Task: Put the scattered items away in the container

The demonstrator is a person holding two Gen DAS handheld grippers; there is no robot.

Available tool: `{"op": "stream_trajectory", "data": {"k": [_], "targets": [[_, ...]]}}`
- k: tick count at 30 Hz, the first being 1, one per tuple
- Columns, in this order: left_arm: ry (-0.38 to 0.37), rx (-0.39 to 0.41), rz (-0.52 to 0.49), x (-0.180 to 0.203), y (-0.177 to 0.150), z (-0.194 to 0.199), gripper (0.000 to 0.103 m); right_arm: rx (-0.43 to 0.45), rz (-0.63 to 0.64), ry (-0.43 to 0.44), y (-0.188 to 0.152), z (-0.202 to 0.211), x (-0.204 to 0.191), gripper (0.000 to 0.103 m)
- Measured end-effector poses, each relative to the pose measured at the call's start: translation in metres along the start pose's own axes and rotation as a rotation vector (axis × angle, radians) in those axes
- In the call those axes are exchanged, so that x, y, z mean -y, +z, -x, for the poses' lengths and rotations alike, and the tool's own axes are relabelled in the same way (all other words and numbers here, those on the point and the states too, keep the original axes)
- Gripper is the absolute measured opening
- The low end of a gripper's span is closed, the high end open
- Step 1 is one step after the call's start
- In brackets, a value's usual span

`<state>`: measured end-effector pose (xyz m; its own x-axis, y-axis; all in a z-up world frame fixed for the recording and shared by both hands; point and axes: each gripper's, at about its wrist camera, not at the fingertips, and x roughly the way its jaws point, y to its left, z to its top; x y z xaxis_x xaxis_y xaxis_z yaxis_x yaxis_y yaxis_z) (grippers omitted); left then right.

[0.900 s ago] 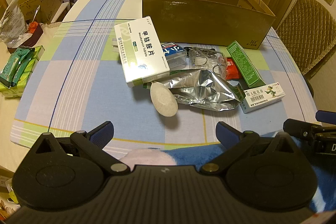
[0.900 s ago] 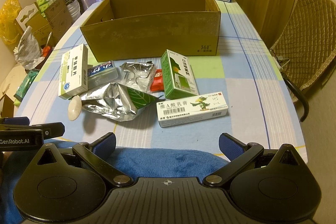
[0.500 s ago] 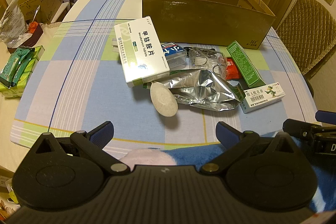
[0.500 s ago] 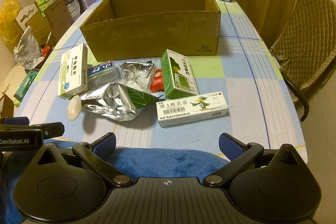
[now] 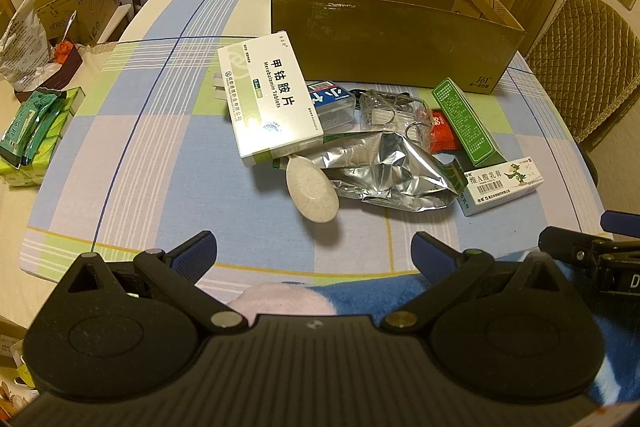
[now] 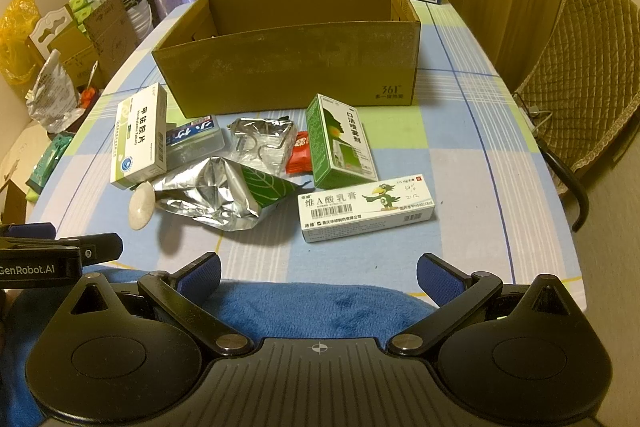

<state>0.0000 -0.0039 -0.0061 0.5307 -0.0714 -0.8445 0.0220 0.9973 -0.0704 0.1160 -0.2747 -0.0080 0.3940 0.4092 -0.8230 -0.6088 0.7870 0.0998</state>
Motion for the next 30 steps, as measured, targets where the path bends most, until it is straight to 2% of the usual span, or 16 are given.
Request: {"op": "stream_trajectory", "data": {"k": [19, 30], "targets": [[-0.001, -0.001, 0.005, -0.0003, -0.0001, 0.0000, 0.102, -0.001, 0.001, 0.003, 0.0004, 0.0000, -0.0001, 0.101], [-0.021, -0.002, 0.030, -0.0045, 0.0034, 0.0035, 0.102, -0.026, 0.009, 0.041, 0.0091, -0.0008, 0.0056, 0.101]]}}
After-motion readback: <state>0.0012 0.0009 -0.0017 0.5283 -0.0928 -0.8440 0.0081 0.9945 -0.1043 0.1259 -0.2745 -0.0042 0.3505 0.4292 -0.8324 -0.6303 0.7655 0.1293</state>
